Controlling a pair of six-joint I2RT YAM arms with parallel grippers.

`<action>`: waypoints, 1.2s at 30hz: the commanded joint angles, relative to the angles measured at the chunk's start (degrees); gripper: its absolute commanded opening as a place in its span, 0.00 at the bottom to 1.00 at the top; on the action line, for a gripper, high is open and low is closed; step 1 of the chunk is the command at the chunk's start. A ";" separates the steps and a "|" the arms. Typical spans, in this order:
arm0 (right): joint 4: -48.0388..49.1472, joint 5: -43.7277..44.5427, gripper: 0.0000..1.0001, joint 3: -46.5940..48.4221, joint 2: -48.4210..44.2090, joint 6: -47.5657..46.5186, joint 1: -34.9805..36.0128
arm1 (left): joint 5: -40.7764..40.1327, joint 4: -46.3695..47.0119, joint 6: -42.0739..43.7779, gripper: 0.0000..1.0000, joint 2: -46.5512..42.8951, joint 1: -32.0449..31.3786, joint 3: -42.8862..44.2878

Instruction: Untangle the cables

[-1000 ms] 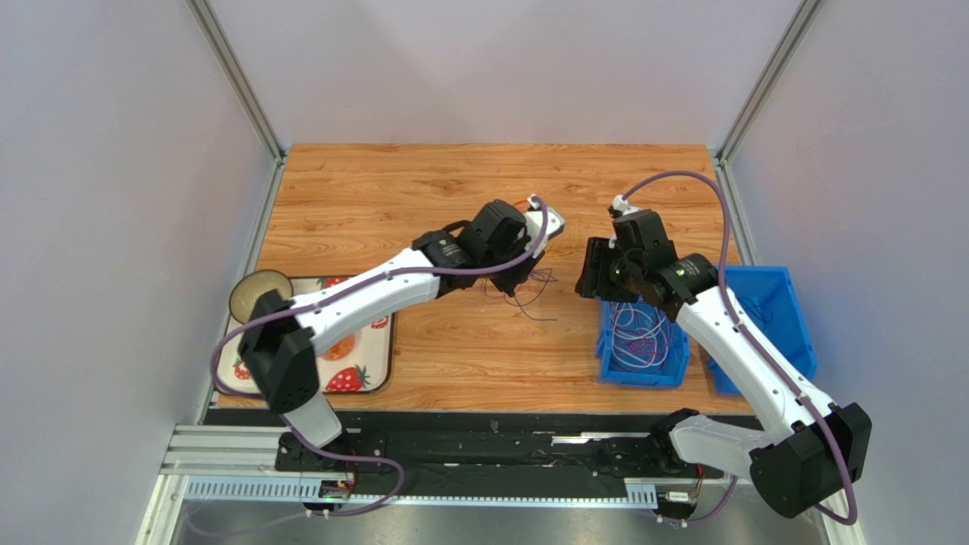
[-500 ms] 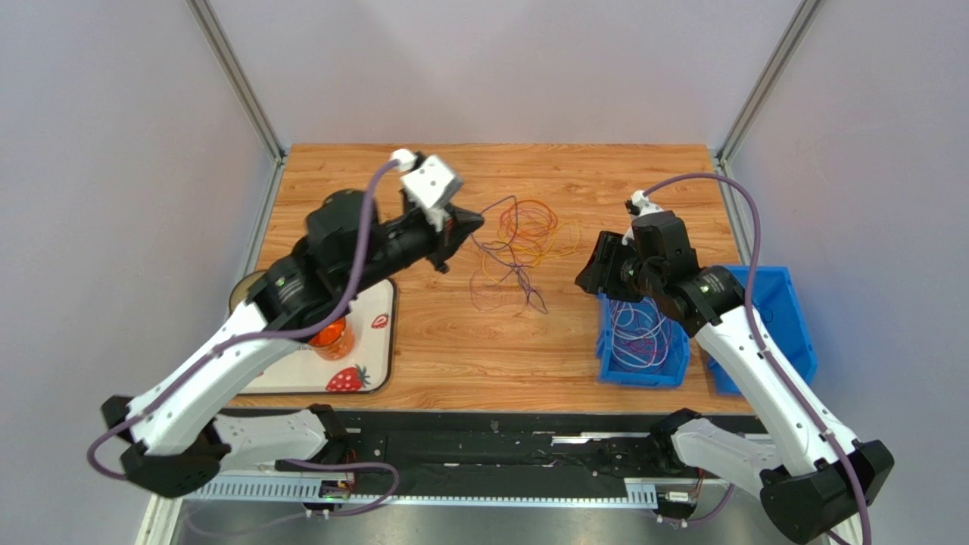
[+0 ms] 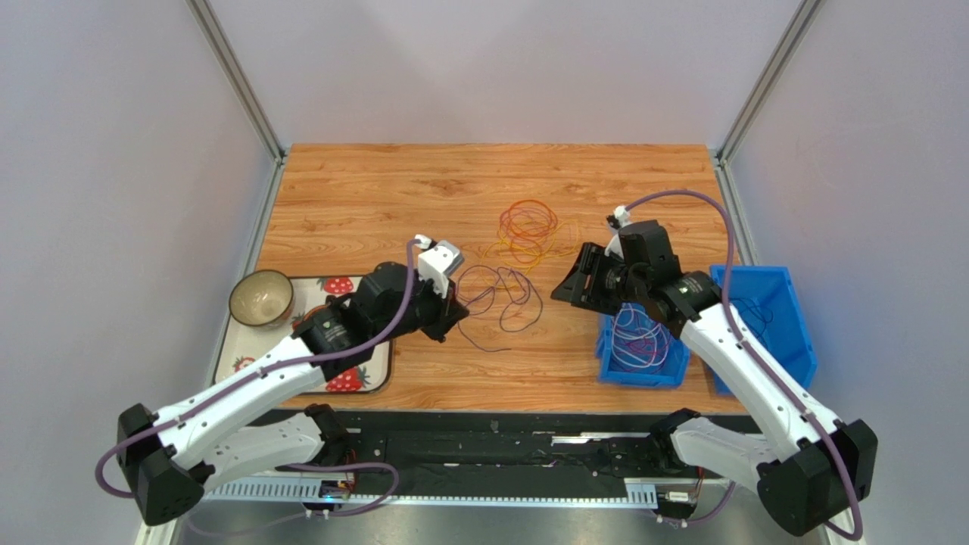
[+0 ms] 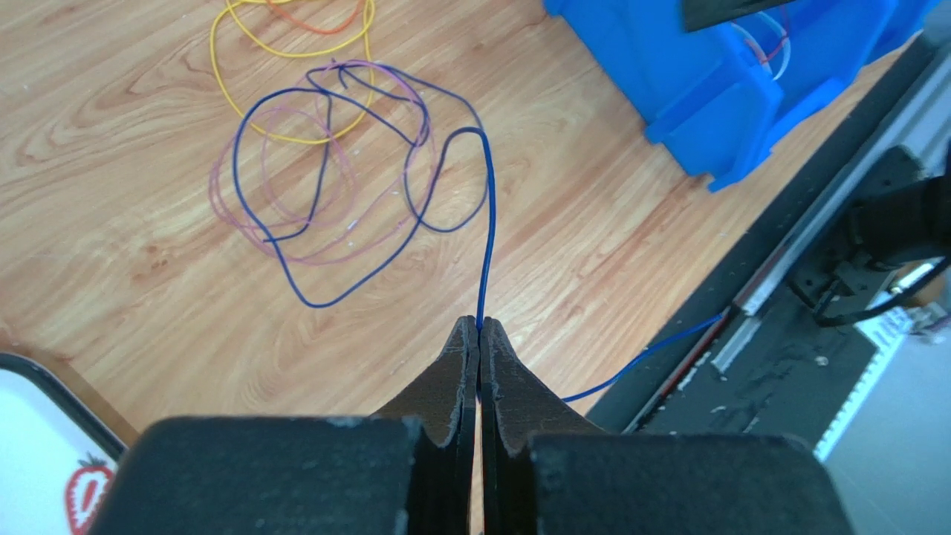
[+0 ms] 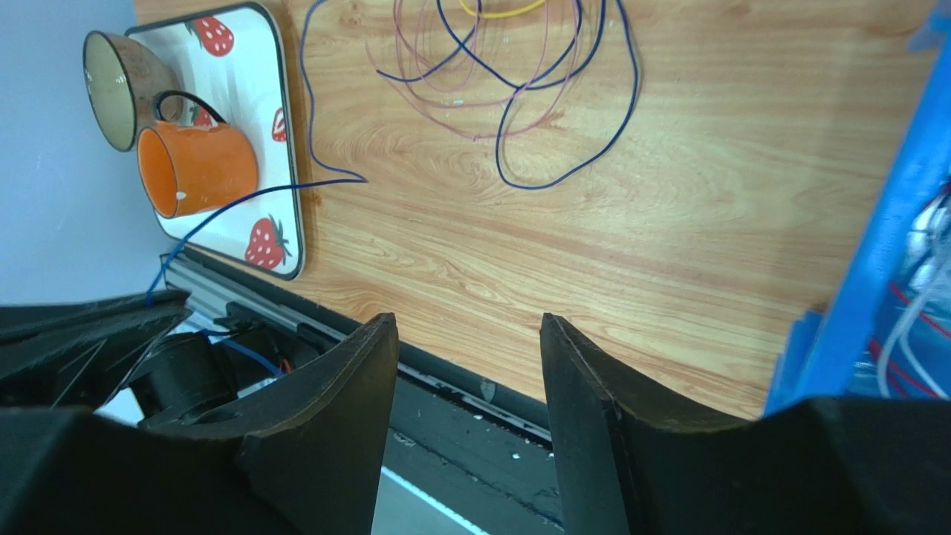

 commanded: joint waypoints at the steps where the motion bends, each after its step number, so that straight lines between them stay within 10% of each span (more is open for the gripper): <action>1: 7.02 -5.36 0.54 -2.02 3.46 4.93 0.28 | 4.15 5.66 -6.90 0.00 -7.03 -0.05 -5.64; 12: 10.98 -2.64 0.55 4.21 18.85 5.29 10.29 | 2.93 19.98 -23.77 0.00 -14.51 -0.05 -31.20; 36: 10.11 6.40 0.65 20.47 41.00 10.39 18.56 | -2.26 25.18 -21.67 0.00 -9.94 -0.05 -36.85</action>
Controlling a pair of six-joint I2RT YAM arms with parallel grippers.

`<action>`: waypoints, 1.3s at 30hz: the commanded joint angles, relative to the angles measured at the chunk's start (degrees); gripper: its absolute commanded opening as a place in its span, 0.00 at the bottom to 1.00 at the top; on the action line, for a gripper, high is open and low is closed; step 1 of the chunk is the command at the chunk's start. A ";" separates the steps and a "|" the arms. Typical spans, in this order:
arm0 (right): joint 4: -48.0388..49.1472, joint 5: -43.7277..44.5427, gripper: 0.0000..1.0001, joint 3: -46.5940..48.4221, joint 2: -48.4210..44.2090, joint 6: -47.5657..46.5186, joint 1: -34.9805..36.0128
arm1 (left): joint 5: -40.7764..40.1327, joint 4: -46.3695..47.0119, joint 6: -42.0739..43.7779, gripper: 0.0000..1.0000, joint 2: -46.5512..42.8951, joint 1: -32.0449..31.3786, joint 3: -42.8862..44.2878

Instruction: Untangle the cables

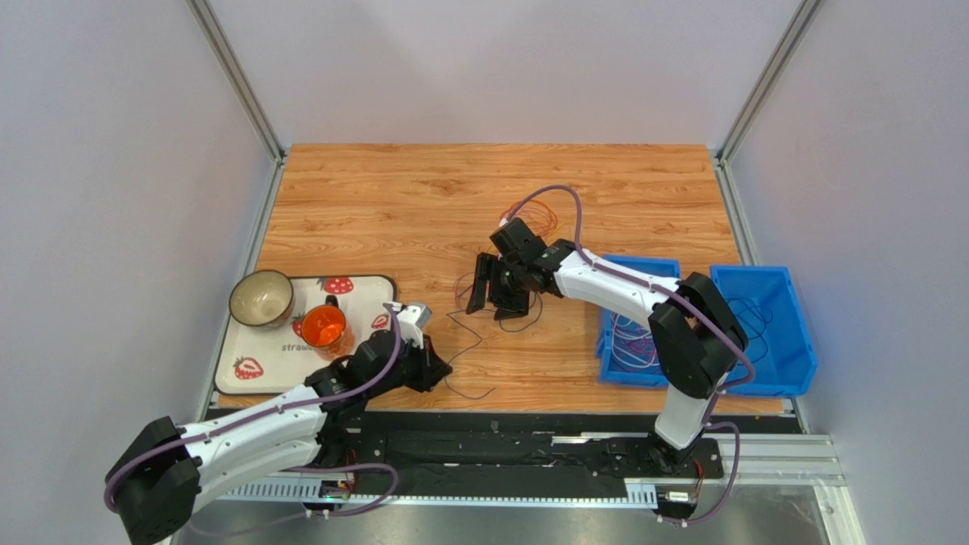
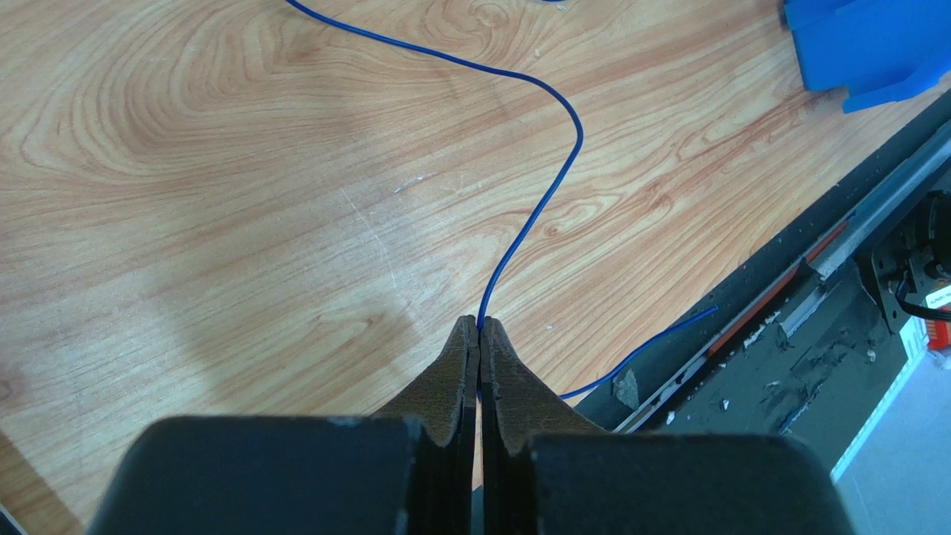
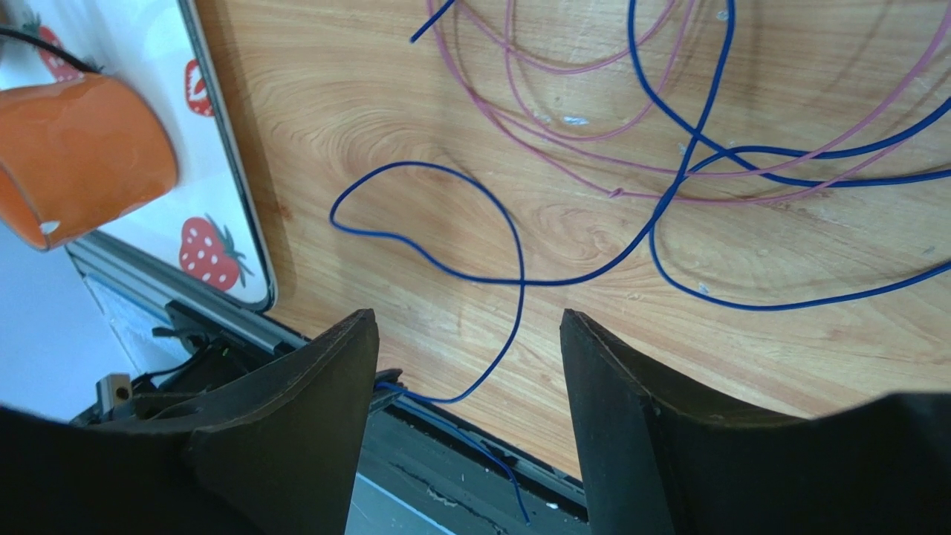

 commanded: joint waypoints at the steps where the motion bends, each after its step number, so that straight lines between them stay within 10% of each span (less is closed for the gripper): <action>1: 0.86 4.49 0.65 3.90 0.98 1.90 0.37 | -0.88 3.23 0.01 0.00 -0.17 -0.03 -0.59; 20: -3.18 9.86 0.66 7.42 6.69 4.89 2.13 | -2.55 3.76 0.01 0.00 -0.78 -0.03 -1.74; 28: -2.83 9.24 0.40 6.37 7.14 4.63 2.39 | -2.47 3.68 0.01 0.00 -0.96 -0.03 -1.74; 39: -4.68 7.84 0.42 5.14 4.15 1.90 5.99 | -3.61 3.15 -0.17 0.00 -1.31 -0.03 -1.21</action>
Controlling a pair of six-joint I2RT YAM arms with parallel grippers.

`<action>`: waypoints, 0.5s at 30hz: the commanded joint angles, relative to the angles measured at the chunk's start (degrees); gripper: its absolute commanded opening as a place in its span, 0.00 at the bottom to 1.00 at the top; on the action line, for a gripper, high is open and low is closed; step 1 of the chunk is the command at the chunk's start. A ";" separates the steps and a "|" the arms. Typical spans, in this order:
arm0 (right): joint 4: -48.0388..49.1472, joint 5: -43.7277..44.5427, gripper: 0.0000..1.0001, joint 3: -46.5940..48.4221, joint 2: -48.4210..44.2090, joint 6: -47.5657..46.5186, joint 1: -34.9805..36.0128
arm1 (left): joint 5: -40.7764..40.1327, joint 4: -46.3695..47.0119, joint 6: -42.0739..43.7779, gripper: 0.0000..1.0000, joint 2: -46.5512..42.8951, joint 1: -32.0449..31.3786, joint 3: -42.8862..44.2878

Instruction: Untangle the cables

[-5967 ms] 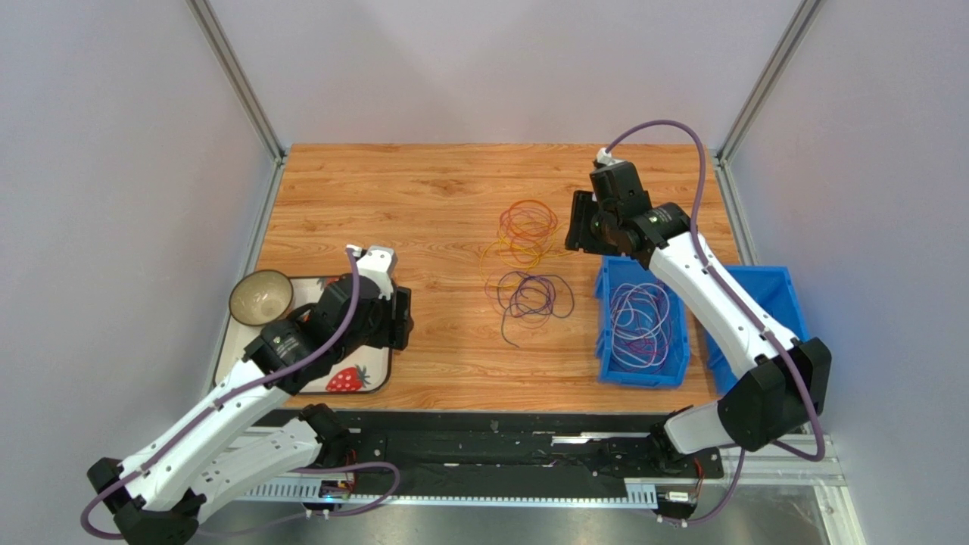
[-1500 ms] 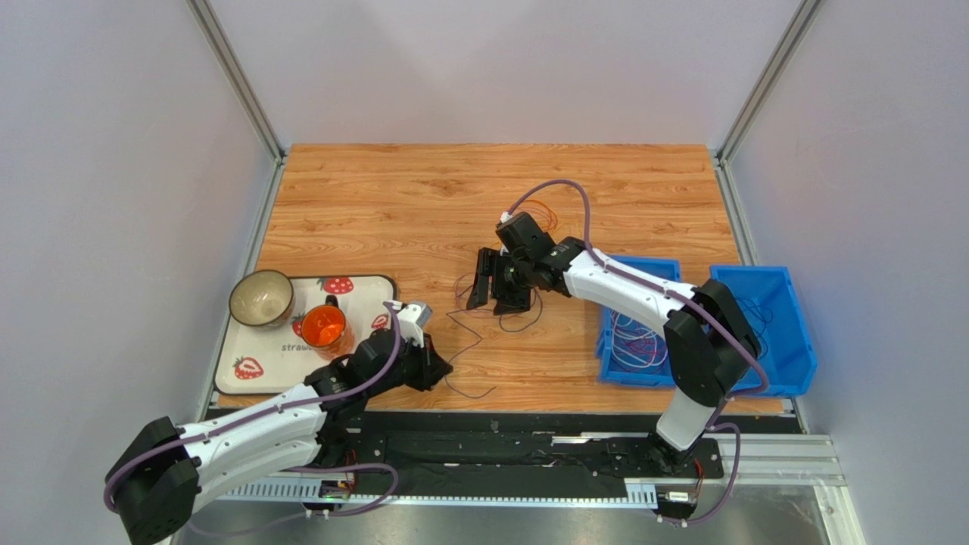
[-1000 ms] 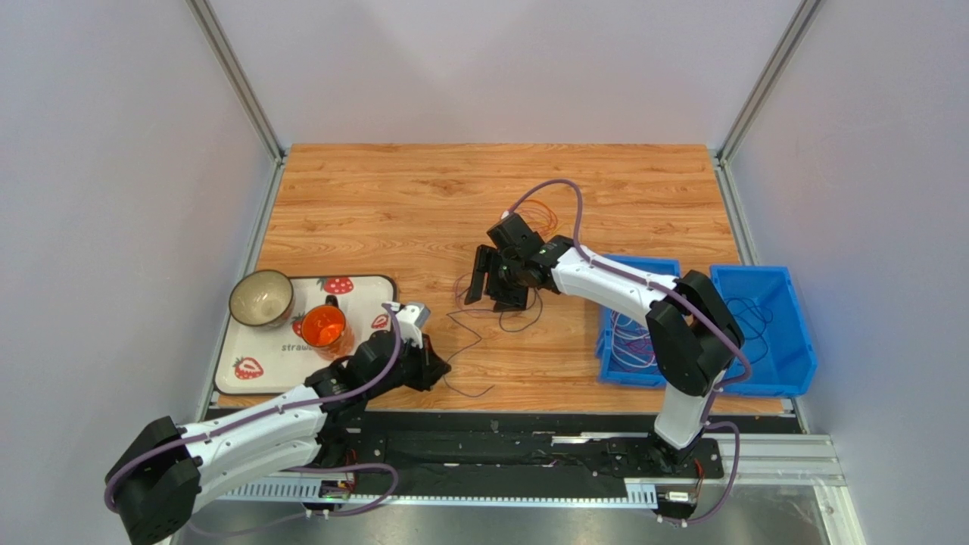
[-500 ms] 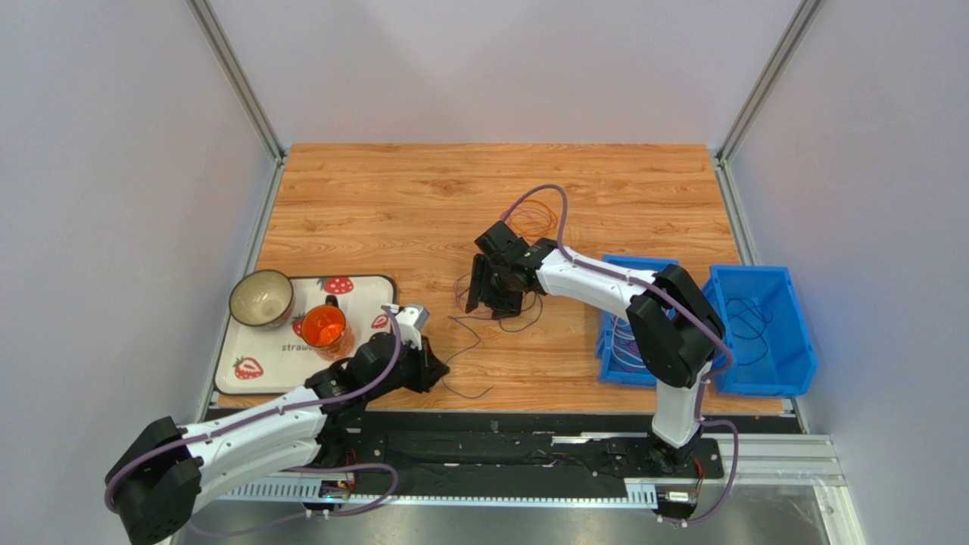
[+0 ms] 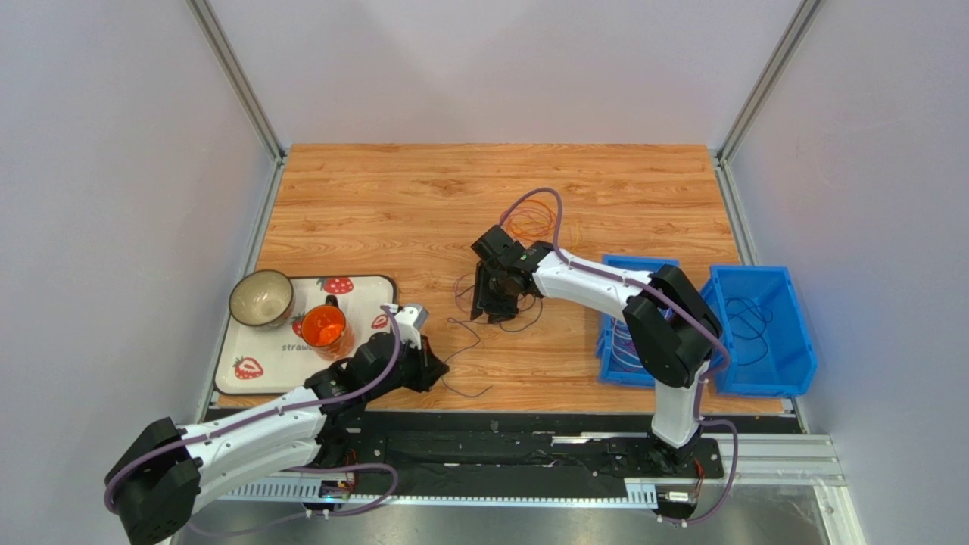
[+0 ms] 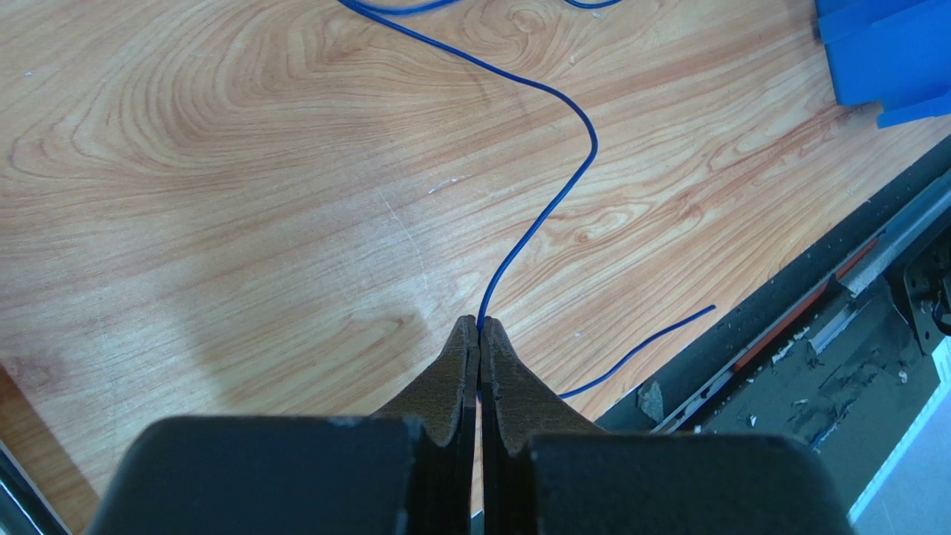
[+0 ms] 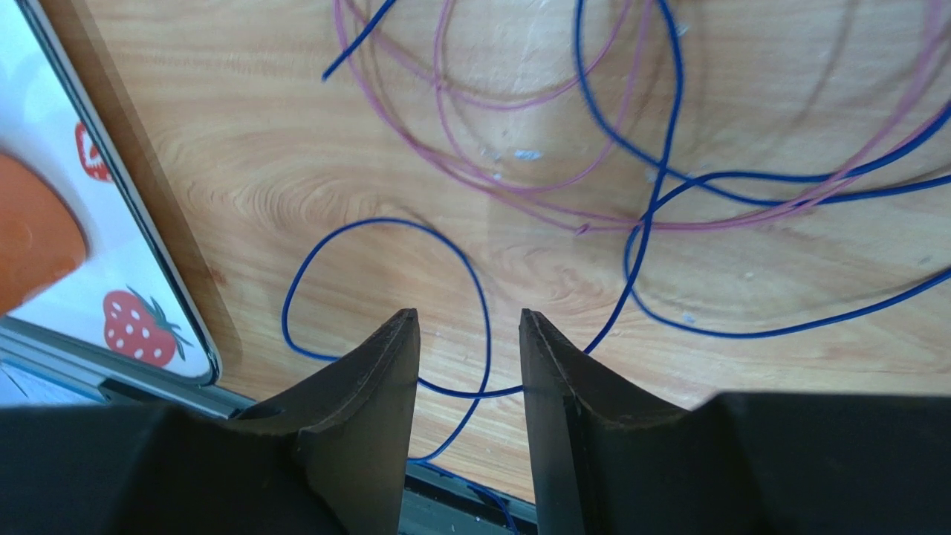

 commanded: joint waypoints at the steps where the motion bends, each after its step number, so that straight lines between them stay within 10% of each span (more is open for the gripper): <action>1: -0.16 -1.95 0.42 -0.26 -2.89 -1.64 4.48 | -1.47 2.03 -0.17 0.00 -1.07 -0.03 0.52; 15: 5.54 -5.04 0.50 -3.60 -11.76 -14.28 -1.13 | -2.26 0.63 -0.08 0.00 0.51 -0.03 2.54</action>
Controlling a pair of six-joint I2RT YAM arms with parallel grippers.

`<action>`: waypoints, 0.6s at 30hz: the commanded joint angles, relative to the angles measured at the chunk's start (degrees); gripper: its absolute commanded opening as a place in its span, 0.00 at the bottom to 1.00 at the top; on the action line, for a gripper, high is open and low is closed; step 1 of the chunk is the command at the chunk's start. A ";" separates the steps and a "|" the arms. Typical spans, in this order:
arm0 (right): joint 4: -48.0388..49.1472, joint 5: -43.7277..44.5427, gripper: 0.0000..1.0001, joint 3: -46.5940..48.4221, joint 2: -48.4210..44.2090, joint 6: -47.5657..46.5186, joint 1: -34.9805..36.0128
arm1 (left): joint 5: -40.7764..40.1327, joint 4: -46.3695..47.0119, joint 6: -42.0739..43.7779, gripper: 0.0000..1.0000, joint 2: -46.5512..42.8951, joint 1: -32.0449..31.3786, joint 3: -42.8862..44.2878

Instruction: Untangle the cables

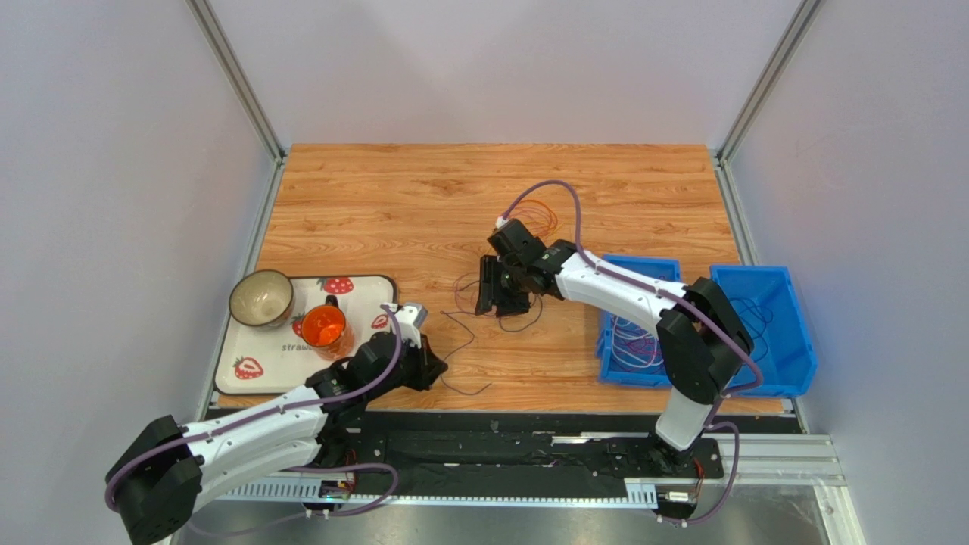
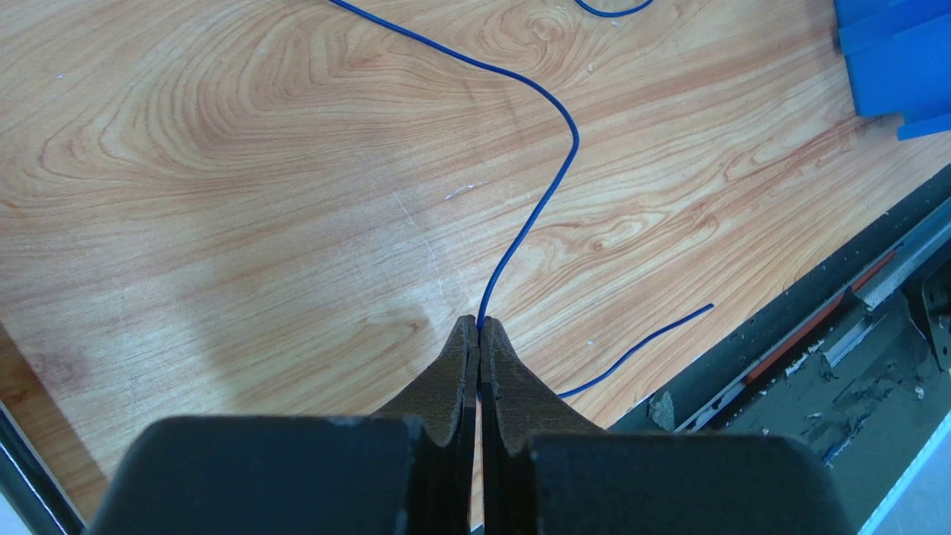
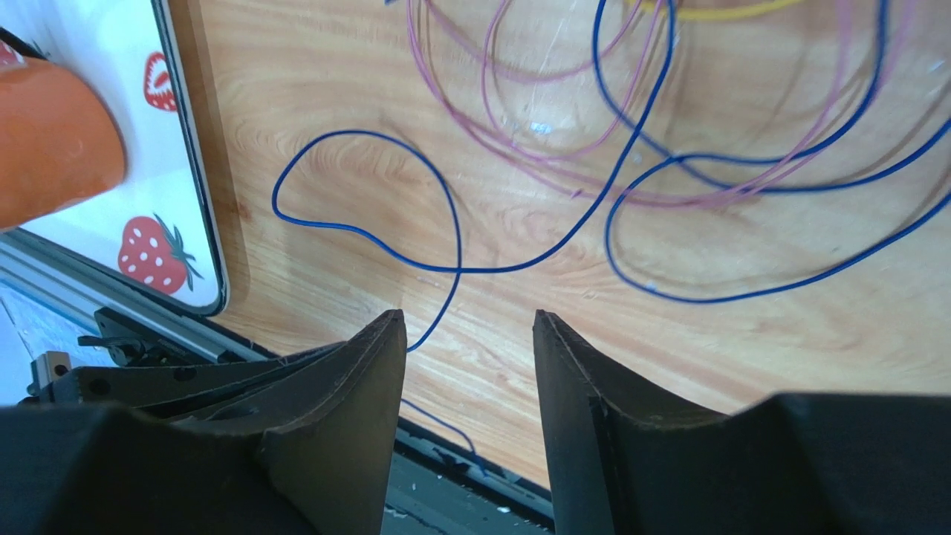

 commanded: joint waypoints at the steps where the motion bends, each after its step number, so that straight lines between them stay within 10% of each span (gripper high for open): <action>1: 5.71 -2.37 0.50 0.16 -4.40 -8.10 -0.89 | -0.55 0.47 -0.10 0.00 -0.41 -0.03 2.28; 18: 43.06 -25.23 0.78 -12.33 -0.63 -17.08 -2.03 | -1.79 -2.52 1.31 0.00 0.20 0.06 5.00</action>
